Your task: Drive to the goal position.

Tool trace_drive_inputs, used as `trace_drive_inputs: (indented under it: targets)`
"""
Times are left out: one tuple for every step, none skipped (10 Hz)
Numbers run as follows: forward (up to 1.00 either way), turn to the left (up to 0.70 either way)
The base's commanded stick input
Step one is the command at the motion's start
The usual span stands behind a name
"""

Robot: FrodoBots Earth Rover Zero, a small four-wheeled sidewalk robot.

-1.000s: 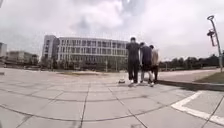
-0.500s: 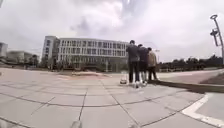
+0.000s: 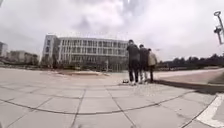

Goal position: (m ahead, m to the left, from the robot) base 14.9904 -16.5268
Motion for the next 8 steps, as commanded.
trace_drive_inputs:
  targets:
    - [0.7, 0.0]
    - [0.7, 0.0]
    - [0.7, 0.0]
    - [0.7, 0.0]
    - [0.7, 0.0]
    - [0.7, 0.0]
    - [0.7, 0.0]
    - [0.7, 0.0]
